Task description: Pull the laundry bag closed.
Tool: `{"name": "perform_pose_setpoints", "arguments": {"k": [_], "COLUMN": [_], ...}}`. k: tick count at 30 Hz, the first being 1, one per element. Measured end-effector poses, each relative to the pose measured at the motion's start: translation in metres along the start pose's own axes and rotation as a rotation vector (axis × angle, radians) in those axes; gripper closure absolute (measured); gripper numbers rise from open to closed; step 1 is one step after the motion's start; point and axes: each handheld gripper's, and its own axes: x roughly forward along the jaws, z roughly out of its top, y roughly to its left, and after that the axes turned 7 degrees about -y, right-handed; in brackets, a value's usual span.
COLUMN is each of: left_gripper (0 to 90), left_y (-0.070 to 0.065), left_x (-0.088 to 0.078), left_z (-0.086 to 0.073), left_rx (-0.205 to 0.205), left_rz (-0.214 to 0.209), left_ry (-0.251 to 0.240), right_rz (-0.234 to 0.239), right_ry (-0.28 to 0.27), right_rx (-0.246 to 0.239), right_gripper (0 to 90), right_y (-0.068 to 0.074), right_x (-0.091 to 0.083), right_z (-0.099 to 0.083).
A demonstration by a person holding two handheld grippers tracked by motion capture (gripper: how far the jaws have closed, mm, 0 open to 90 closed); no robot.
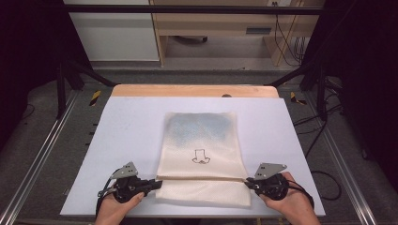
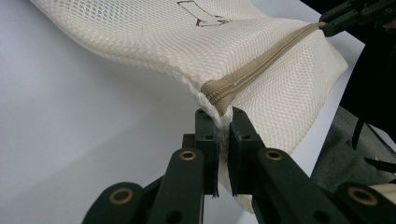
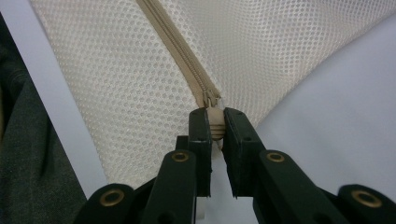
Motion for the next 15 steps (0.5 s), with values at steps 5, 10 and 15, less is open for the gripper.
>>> {"name": "perform_pose_setpoints", "arguments": {"k": [5, 10, 15], "left_gripper": [83.9, 83.9, 83.2], "left_y": [0.0003, 0.0006, 0.0010], "left_x": [0.0003, 0.0006, 0.0011], "left_z": [-0.0004, -0.0009, -0.0021], "left_rx": [0.000, -0.002, -0.008], "left_rz": [0.000, 0.000, -0.001], "left_ry": [0.003, 0.005, 0.010], "right_rz": [-0.001, -0.001, 0.003], "right_ry": [0.007, 0.011, 0.029], "right_rx": [-0.002, -0.003, -0.003], "right_gripper": [81.9, 81.9, 81.8], "right_y": [0.0001, 0.0004, 0.0027], "right_x": [0.0004, 0.0013, 0.0049], "right_z": [-0.0002, -0.0006, -0.0023]}}
